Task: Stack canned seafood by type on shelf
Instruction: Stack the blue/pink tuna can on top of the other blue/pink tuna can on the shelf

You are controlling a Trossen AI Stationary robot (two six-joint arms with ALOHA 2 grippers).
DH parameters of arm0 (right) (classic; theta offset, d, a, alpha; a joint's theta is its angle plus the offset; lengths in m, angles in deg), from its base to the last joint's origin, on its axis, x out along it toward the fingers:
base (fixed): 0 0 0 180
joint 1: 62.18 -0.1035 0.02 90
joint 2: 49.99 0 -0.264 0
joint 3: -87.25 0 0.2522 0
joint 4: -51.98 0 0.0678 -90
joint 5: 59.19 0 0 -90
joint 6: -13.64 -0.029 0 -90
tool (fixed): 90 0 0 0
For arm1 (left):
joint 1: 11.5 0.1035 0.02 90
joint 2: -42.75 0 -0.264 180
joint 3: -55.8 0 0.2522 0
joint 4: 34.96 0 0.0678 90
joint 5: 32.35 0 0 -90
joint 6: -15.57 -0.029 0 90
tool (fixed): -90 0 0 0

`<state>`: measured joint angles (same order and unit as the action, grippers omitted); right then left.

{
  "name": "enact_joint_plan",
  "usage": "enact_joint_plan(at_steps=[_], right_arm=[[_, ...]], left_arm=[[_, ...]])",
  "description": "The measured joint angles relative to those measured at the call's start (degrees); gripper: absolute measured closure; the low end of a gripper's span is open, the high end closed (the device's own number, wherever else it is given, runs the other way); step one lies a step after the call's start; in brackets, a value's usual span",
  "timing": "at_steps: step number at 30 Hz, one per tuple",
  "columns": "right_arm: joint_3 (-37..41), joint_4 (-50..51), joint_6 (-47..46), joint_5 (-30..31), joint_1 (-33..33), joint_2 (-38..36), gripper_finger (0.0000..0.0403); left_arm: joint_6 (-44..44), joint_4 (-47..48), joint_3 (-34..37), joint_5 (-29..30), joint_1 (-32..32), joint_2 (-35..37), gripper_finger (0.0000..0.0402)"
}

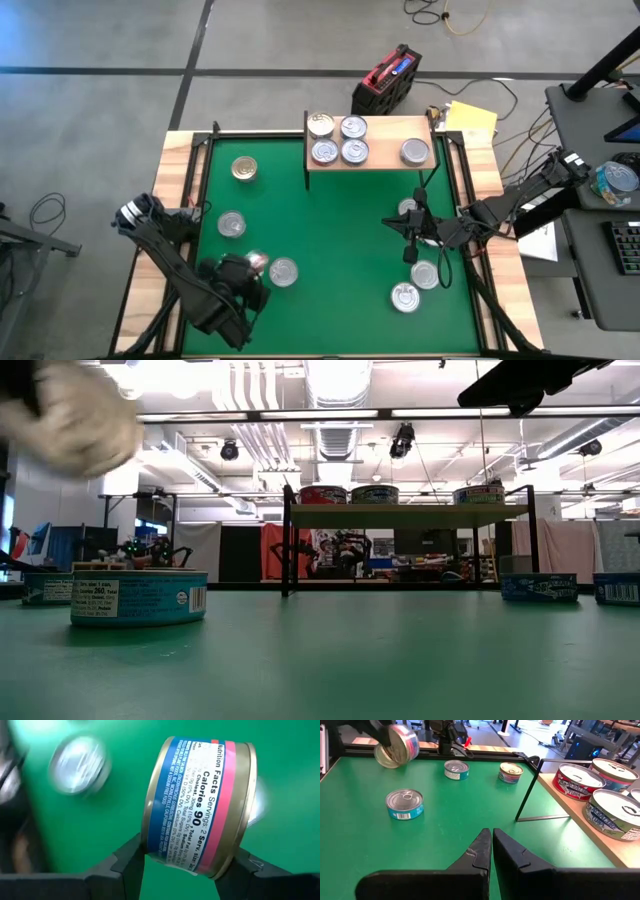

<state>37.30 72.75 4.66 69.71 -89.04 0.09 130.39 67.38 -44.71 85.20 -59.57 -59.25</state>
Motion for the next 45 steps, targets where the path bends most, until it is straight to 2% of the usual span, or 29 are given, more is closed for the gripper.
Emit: enact_joint_plan(at_steps=[4,6,11,16,21,25,32,45], right_arm=[[0.0,0.0,0.0,0.0,0.0,0.0,0.0394],[0.0,-0.1,0.0,0.0,0.0,0.0,0.0394],[0.0,-0.4,0.0,0.1,0.0,0.0,0.0394],[0.0,-0.5,0.0,0.1,0.0,0.0,0.0394],[0.0,-0.5,0.0,0.2,0.0,0.0,0.0394],[0.0,-0.5,0.1,0.2,0.0,0.0,0.0394],[0.0,-0.4,0.2,0.2,0.0,0.0,0.0394],[0.0,-0.4,0.8,0.3,0.1,0.0,0.0394]], left_arm=[[-4.4,0.0,-2.3,17.4,0.4,1.1,0.0234],[-6.5,-0.1,-2.5,23.1,0.9,2.0,0.0234],[-12.6,-0.7,-2.5,27.7,2.8,4.1,0.0234],[-24.4,-7.8,-2.4,30.8,5.7,5.4,0.0234],[-44.2,-20.2,-2.4,30.8,10.5,6.3,0.0234],[-58.8,-28.2,-2.4,27.9,15.1,6.5,0.0234],[-74.3,-34.3,-2.3,23.8,22.5,6.5,0.0234],[-98.5,-50.7,0.8,10.0,34.4,7.4,0.0234]])
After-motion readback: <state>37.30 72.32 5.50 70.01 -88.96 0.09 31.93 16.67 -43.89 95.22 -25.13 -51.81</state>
